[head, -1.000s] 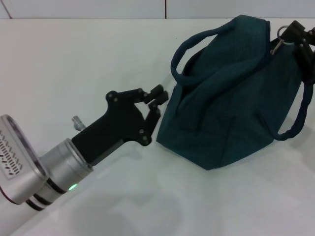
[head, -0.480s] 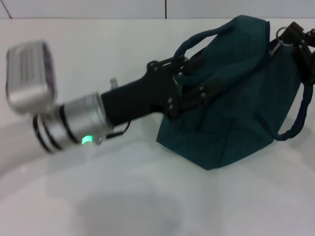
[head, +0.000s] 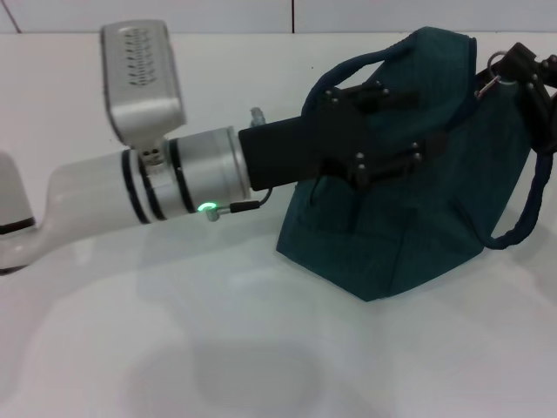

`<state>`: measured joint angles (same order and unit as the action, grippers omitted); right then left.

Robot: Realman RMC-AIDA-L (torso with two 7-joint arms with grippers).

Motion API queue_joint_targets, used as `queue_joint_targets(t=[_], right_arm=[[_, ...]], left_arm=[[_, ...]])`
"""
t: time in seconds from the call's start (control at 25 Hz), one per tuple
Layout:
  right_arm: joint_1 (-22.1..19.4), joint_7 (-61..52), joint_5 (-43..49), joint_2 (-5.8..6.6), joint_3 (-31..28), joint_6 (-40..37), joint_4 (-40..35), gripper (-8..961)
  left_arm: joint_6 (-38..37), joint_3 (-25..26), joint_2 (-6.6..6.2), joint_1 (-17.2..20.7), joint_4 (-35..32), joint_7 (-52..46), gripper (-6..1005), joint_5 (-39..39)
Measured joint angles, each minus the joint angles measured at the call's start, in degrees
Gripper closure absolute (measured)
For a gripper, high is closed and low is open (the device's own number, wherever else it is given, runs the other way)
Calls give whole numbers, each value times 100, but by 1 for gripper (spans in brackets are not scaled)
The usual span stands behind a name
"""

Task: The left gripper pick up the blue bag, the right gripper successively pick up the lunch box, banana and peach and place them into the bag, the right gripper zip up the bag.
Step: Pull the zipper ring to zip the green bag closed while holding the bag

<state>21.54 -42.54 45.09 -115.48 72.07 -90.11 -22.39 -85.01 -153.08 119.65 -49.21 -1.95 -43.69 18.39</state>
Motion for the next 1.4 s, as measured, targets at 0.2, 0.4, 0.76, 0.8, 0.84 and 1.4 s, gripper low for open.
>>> queue_joint_targets(t=[0.2,0.4,0.76,0.8,0.84,1.4], right_arm=[[-11,0,0,0,0,-19,51,934],[-12,0,-1,0,0,-75,86,934],[-19,0,-1,0,0,-107,103,933],[-17,0,-1,0,0,-111,123,933],[-17,0,-1,0,-1,-113,131,933],[0,-444,5,-1,195,-504,156,933]], left_arm=[[378,30,6,8,-218,192,377,5],[710,5,5,10,-395,299,535,-56],[725,40,5,41,-438,422,689,-69],[724,40,5,50,-438,455,726,-68],[724,41,5,61,-439,500,762,-62],[-179,9,-44,528,-386,1694,946,-244]])
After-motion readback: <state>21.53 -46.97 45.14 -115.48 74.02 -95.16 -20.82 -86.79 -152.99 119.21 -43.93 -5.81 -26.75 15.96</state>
